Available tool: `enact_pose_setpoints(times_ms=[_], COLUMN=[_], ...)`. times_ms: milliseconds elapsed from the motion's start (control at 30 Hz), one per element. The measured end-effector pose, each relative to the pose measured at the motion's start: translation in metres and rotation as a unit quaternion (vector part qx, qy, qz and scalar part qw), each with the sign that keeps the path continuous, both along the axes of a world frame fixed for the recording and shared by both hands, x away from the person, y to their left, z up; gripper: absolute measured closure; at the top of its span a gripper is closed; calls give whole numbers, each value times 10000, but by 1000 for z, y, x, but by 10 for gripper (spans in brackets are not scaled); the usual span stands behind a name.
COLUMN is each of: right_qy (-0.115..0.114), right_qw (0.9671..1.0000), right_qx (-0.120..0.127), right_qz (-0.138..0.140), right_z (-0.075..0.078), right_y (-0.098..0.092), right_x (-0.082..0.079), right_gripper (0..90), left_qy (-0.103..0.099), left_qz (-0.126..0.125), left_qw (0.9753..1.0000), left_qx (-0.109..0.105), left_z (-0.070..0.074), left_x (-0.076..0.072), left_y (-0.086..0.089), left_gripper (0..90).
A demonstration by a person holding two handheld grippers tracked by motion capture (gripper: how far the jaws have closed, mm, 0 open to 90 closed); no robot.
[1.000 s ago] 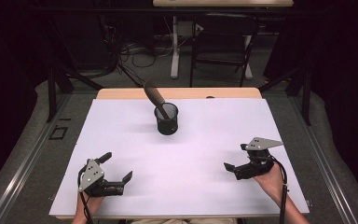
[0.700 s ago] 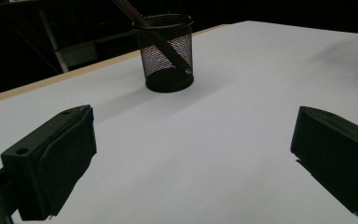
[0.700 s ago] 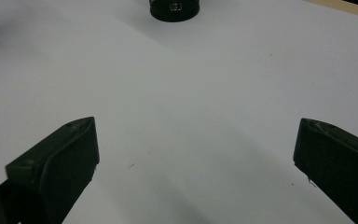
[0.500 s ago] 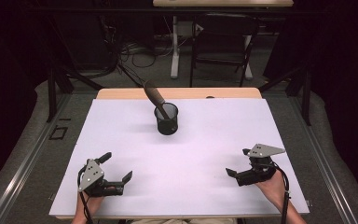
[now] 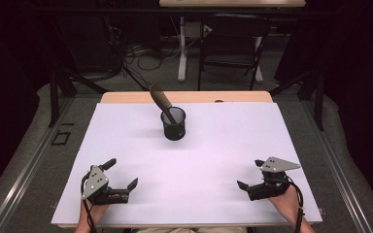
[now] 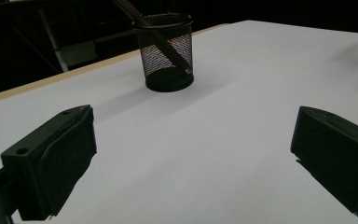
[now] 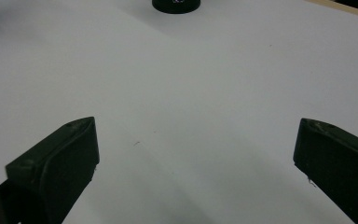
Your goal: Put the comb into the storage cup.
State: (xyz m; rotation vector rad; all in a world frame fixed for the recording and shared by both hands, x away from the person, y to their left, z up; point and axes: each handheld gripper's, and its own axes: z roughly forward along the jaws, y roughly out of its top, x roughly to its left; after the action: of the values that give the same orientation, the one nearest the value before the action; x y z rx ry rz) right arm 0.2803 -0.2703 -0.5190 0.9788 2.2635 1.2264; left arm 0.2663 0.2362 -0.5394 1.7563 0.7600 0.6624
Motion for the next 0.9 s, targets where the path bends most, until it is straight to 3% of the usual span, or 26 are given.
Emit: enact_pose_setpoints(times_ms=[133, 433, 900], right_qy=[-71, -511, -986], right_qw=[10000, 9987, 9949], right_qx=[-18, 25, 161], right_qz=[7, -25, -121], right_z=[-2, -2, 1], right_y=[-1, -4, -10], right_x=[-5, -19, -27], right_gripper=[0, 0, 0], left_qy=[5, 16, 11], left_qz=[2, -6, -7], left_qw=[10000, 10000, 10000], left_qx=[3, 1, 11], left_z=[0, 0, -1], left_x=[0, 0, 1], left_y=[0, 0, 0], left_gripper=[2, 2, 2])
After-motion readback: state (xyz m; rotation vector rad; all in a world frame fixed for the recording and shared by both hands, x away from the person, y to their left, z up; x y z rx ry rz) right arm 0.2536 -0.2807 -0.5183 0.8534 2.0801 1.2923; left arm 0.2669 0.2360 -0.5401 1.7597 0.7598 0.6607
